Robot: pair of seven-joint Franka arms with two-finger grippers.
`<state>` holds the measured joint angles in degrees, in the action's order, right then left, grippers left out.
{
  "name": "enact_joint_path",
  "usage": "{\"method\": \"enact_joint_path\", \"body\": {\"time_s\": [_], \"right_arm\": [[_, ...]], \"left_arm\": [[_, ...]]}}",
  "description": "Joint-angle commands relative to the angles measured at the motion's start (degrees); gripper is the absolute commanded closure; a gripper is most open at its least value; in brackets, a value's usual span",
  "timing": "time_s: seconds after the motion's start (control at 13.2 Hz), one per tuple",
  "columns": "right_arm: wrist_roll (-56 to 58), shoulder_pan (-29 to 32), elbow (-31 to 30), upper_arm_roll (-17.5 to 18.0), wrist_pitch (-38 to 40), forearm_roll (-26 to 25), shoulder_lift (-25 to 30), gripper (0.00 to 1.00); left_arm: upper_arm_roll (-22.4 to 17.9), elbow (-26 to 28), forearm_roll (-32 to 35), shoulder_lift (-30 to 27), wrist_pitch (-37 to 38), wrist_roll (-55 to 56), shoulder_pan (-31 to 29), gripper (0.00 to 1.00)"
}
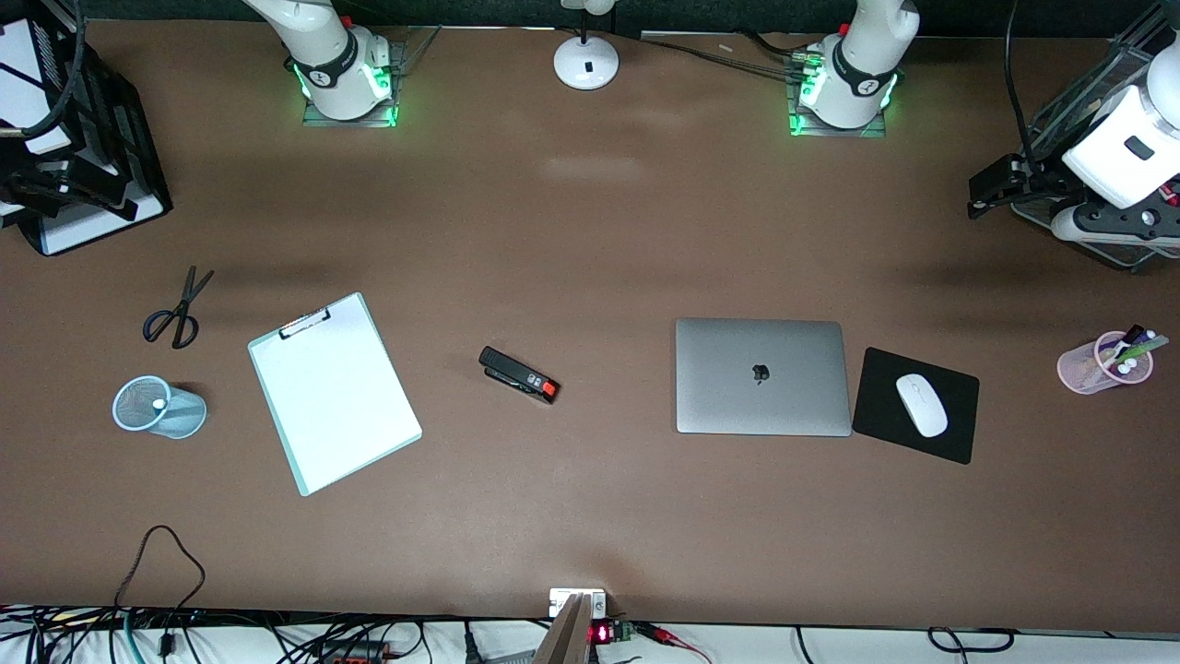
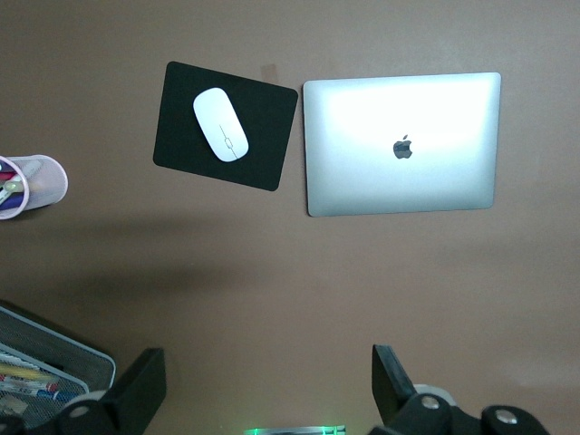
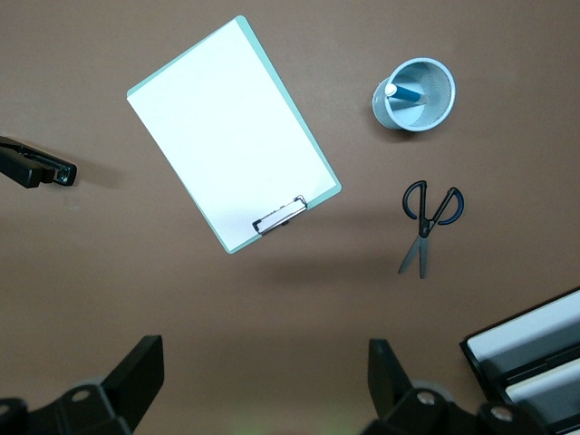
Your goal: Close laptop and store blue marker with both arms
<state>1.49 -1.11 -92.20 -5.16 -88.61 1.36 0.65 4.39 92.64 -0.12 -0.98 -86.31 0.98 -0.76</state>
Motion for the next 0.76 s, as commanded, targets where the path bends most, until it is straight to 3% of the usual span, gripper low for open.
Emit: {"method": "enact_joint_path", "body": {"time_s": [0.0, 0.68], "right_arm": [[0.79, 0.14, -0.08, 0.68, -0.08, -0.75, 0.76, 0.0], [0.79, 0.06, -0.08, 0.68, 0.54, -0.83, 0.76, 0.0]], "left_arm": [[-0.08, -1.68, -0.76, 0.62, 1.15, 0.34, -0.03, 0.0], [-0.08, -1.68, -0.76, 0.62, 1.15, 0.34, -0.03, 0.0]]}}
